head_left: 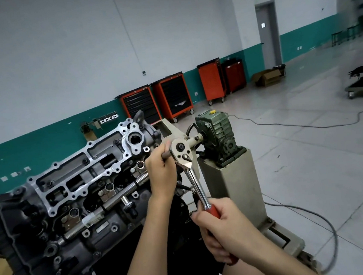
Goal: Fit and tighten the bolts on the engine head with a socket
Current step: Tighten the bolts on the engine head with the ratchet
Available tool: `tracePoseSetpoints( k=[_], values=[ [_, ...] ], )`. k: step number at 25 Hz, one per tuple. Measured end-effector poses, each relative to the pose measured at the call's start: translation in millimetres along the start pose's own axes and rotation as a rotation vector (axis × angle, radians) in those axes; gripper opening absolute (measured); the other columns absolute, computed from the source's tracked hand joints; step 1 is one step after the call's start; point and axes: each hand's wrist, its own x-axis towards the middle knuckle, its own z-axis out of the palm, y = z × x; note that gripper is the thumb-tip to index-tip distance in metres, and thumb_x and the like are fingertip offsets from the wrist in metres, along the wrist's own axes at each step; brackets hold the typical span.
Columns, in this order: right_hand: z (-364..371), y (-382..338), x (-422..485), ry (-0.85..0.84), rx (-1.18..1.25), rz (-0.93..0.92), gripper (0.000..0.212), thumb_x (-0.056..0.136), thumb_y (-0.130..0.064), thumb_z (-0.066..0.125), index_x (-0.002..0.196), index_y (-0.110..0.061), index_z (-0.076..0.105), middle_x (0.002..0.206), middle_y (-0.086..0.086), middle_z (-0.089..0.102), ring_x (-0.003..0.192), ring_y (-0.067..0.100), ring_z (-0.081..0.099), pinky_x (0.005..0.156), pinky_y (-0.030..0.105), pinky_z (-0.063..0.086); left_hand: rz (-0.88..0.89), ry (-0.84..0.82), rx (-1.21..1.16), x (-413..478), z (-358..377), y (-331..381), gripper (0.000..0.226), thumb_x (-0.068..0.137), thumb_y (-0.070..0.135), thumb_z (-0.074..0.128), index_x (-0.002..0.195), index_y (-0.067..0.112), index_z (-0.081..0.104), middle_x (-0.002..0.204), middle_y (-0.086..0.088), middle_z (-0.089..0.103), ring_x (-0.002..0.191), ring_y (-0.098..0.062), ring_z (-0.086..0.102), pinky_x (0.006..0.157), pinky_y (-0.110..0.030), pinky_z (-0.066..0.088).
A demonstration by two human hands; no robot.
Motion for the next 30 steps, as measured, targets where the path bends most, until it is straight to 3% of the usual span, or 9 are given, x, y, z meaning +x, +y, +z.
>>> tracePoseSetpoints(
  k=[4,7,9,13,17,21,25,30],
  values=[
    [-4,-10,-11,-0.009,0.051,-0.029,0.037,0.095,-0.01,0.048,0.06,-0.02,0.041,0.041,0.005,0.031,0.029,0.014,0.025,0.034,0.015,0.024,0.074,0.038,-0.037,7,5,19,0.039,0.081,-0.011,0.047,0.053,0.012,0.034,0.048,-0.002,0.031,0.048,-0.005,0.026,0.047,-0.012,0.02],
    [-7,-16,-23,-0.021,0.054,-0.045,0.037,0.095,-0.008,0.048,0.06,-0.018,0.039,0.04,0.005,0.03,0.028,0.013,0.025,0.035,0.014,0.024,0.103,0.046,-0.045,5,5,33,0.037,0.081,-0.011,0.047,0.049,0.005,0.036,0.045,-0.017,0.033,0.05,-0.007,0.027,0.045,-0.011,0.02],
    [-10,-20,-32,-0.027,0.058,-0.052,0.036,0.095,-0.01,0.05,0.061,-0.017,0.039,0.04,0.005,0.03,0.027,0.012,0.025,0.035,0.014,0.025,0.141,0.02,-0.051,3,3,41,0.039,0.082,-0.007,0.047,0.048,0.008,0.035,0.044,-0.017,0.035,0.048,-0.006,0.029,0.044,-0.01,0.021],
    [-29,-35,-51,-0.119,0.162,-0.104,0.039,0.086,-0.034,0.063,0.06,-0.013,0.042,0.04,0.003,0.03,0.027,0.01,0.027,0.035,0.015,0.029,0.229,-0.127,-0.021,10,-11,60,0.049,0.09,0.039,0.051,0.054,0.008,0.038,0.048,-0.009,0.039,0.045,-0.008,0.028,0.045,-0.022,0.024],
    [-45,-44,-59,-0.261,0.447,-0.13,0.055,0.087,-0.049,0.062,0.061,-0.006,0.04,0.038,0.0,0.03,0.024,0.012,0.025,0.032,0.017,0.034,0.365,-0.224,0.082,16,-34,85,0.057,0.09,0.058,0.044,0.064,0.007,0.05,0.053,-0.002,0.049,0.047,-0.015,0.043,0.044,-0.031,0.034],
    [-49,-56,-41,-0.311,0.497,-0.151,0.054,0.089,-0.055,0.055,0.067,-0.008,0.042,0.042,0.005,0.034,0.026,0.018,0.03,0.033,0.02,0.039,0.61,-0.137,0.387,12,-72,96,0.054,0.095,0.056,0.034,0.062,0.017,0.053,0.05,0.01,0.046,0.043,-0.006,0.04,0.04,-0.02,0.025],
    [-28,-68,-9,-0.458,0.628,-0.012,0.05,0.088,-0.058,0.042,0.065,-0.014,0.043,0.049,-0.006,0.022,0.037,0.007,0.014,0.033,0.018,0.014,0.693,-0.123,0.631,-6,-117,85,0.045,0.094,0.051,0.041,0.06,0.022,0.043,0.051,0.011,0.037,0.042,-0.007,0.035,0.041,-0.02,0.02],
    [17,-51,19,-0.61,0.701,0.022,0.045,0.083,-0.051,0.065,0.066,-0.016,0.042,0.051,-0.008,0.019,0.039,0.006,0.014,0.034,0.018,0.013,0.611,-0.134,0.75,-11,-167,65,0.048,0.094,0.052,0.043,0.06,0.018,0.045,0.051,0.008,0.042,0.044,-0.011,0.041,0.037,-0.028,0.03]
  ],
)
